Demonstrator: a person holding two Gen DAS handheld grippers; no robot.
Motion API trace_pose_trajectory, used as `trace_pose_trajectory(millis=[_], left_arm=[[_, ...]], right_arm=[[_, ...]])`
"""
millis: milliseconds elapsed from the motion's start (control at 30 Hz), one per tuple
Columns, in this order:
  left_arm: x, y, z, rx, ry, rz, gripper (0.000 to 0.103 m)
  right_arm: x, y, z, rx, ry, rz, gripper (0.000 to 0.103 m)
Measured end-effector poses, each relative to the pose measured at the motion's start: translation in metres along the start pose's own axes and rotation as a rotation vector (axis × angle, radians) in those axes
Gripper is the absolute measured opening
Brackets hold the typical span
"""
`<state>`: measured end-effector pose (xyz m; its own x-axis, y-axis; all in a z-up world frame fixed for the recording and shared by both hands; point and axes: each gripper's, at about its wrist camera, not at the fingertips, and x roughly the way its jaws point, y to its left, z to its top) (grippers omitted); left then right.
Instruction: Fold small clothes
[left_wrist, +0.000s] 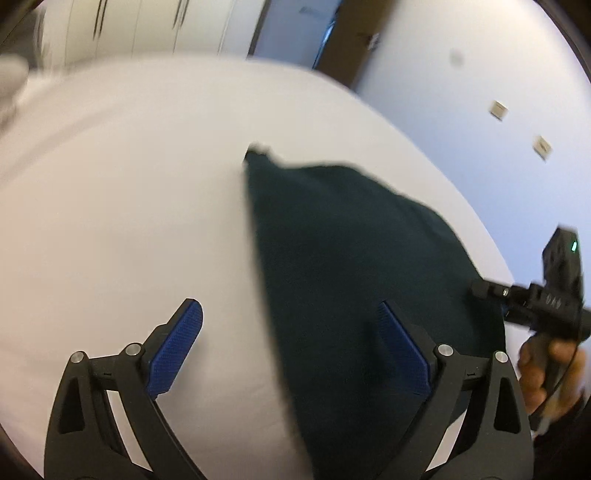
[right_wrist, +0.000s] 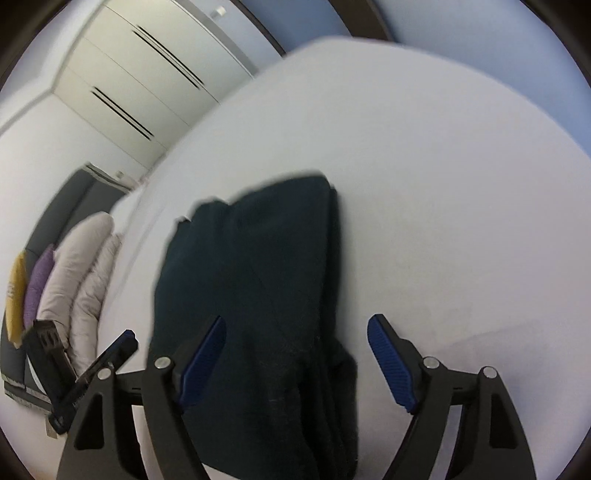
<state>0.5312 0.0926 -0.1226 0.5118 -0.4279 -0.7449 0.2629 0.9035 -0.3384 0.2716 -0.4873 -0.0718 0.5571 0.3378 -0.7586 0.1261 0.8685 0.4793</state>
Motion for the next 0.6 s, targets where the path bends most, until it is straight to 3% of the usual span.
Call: trace_pose_trajectory(millis=[133,300,367,400,467,600], left_arm=[[0.029,0.013,-0.003,-0.127,0.094,-0.155,0.096],[0.047,0.005,0.007,-0.130,0.139,-0.199,0.093],[0.055,0.003,0.011,-0.141,0.168,-0.229,0.084],[0.057,0.001,0.012,-0.146,0.180,-0.248,0.068],[0.061,-0.004,0.011,-0.167,0.202,-0.281,0.059],[0.056,-0.013,0.012,-0.163,0.197,-0.315,0.038]], right_arm=[[0.009,-0.014,-0.002,0.066,0.015,0.074,0.082],[0.025,-0.017,0.004,0.073,0.069,0.161,0.059],[0.032,-0.022,0.006,0.081,0.096,0.194,0.047],[0.034,-0.025,0.007,0.091,0.107,0.215,0.043],[0.036,-0.030,0.007,0.109,0.122,0.248,0.034],[0.032,-0.022,0.004,0.067,0.110,0.213,0.030]])
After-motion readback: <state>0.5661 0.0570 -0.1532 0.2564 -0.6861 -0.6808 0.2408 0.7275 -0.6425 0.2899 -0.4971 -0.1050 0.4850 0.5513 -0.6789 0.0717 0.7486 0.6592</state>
